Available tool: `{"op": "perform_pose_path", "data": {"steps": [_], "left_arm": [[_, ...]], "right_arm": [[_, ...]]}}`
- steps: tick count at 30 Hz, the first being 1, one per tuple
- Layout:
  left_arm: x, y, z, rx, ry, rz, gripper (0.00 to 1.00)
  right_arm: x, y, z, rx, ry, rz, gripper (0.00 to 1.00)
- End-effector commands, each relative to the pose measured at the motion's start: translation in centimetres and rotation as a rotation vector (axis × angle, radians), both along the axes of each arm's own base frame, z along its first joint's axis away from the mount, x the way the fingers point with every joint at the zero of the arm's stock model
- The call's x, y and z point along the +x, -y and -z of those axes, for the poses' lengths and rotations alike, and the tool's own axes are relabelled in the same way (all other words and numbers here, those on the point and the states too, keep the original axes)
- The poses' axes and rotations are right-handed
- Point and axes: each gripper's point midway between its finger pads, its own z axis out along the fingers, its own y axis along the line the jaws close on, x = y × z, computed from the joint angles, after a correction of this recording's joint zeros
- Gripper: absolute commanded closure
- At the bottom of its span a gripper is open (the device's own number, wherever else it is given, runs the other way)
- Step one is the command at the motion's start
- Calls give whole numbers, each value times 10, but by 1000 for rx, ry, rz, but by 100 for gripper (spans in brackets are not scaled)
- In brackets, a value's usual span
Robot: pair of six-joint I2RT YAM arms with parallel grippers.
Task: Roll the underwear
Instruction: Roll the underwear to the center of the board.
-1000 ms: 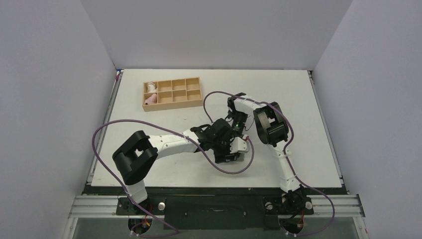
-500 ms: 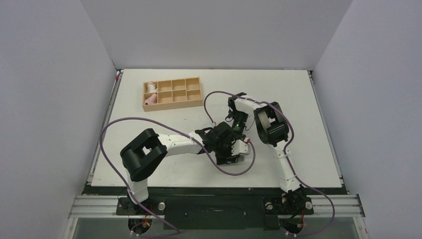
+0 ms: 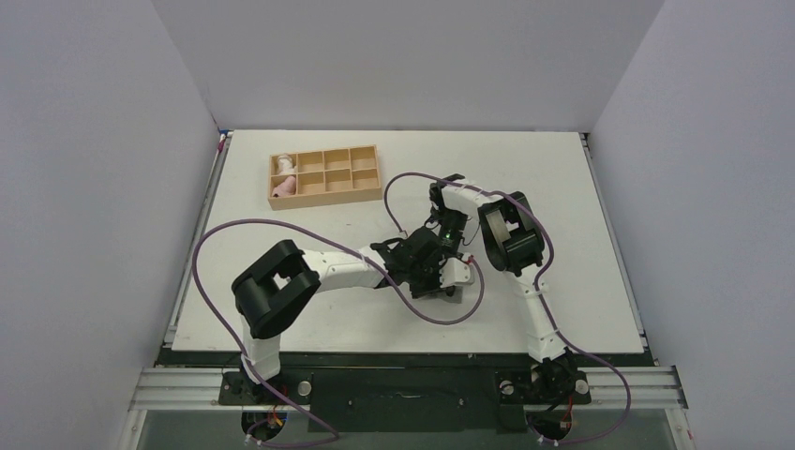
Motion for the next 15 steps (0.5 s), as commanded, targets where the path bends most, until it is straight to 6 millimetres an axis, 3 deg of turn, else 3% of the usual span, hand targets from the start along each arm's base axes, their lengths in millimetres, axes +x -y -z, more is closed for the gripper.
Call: {"op": "perform_pose_path", "data": {"steps": [1,4,7,11,15], "left_arm": [[-3,8,17,12,-26,11,87],[-6,3,22,38,-40,15,100],[-9,-1,28,67,-63,20,100],[-14,-6,34,100,-93,28,100],[-16,-9,38,122,-113,30,100]], "right_arm": [[12,-12,25,71,84,-43,98],[13,-11,24,77,83,-35,94],[14,-9,22,84,85,-27,88],[20,-3,14,96,109,-4,68],[28,1,1,111,151,15,57]]}}
